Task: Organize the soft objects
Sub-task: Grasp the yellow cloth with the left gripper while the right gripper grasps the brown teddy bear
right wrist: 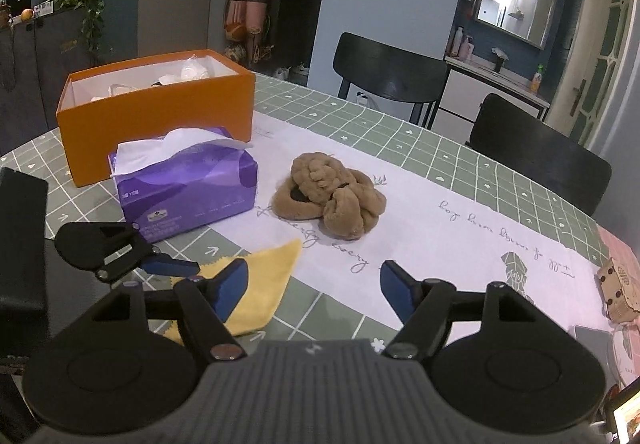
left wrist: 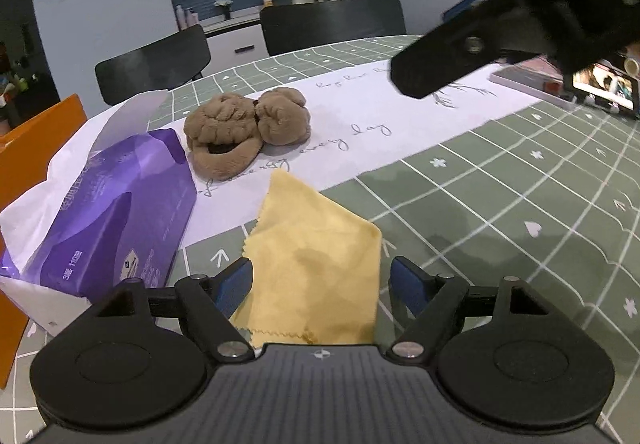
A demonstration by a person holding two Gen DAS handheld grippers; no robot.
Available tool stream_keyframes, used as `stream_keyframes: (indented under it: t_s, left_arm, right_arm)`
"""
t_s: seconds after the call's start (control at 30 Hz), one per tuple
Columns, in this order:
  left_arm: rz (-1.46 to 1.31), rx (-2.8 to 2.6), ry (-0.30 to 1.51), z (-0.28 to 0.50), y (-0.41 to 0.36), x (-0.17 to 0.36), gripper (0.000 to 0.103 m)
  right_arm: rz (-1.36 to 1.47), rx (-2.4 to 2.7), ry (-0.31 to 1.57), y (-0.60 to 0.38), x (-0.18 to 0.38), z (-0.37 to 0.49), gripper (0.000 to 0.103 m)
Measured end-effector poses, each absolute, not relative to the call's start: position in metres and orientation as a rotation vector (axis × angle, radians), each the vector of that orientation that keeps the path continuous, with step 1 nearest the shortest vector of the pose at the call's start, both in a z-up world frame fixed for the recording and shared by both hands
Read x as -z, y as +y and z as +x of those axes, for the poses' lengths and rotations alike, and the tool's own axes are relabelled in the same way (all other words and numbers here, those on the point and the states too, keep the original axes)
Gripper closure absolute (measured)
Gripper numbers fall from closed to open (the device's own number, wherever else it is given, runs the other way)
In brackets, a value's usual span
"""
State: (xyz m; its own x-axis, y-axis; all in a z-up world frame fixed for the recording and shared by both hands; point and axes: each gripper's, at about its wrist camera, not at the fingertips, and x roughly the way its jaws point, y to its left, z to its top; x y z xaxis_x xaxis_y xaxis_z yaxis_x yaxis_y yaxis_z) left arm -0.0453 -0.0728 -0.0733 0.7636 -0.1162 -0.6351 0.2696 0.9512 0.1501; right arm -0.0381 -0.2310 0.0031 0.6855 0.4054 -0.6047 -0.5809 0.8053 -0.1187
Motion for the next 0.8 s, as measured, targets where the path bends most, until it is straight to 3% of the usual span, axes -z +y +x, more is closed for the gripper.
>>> stream_keyframes:
  t_s: [0.43, 0.53, 0.6, 0.7, 0.8]
  left_arm:
    - [0.120, 0.233, 0.724, -0.012, -0.051, 0.075, 0.012]
    - [0.128, 0.265, 0.720, -0.014, -0.051, 0.072, 0.044]
    - [0.136, 0.268, 0.722, -0.017, -0.051, 0.070, 0.071]
    - [0.129, 0.277, 0.726, -0.021, -0.044, 0.069, 0.090]
    - [0.119, 0.282, 0.728, -0.029, -0.034, 0.068, 0.094]
  right_arm:
    - [-0.287, -0.539, 0.602, -0.235, -0.001, -0.035, 0.028]
    - [-0.292, -0.533, 0.611, -0.235, 0.002, -0.033, 0.027]
    - [-0.292, -0.530, 0.620, -0.235, 0.005, -0.031, 0.027]
    - [-0.297, -0.529, 0.630, -0.234, 0.010, -0.029, 0.027]
    - [-0.300, -0.532, 0.634, -0.233, 0.014, -0.028, 0.027]
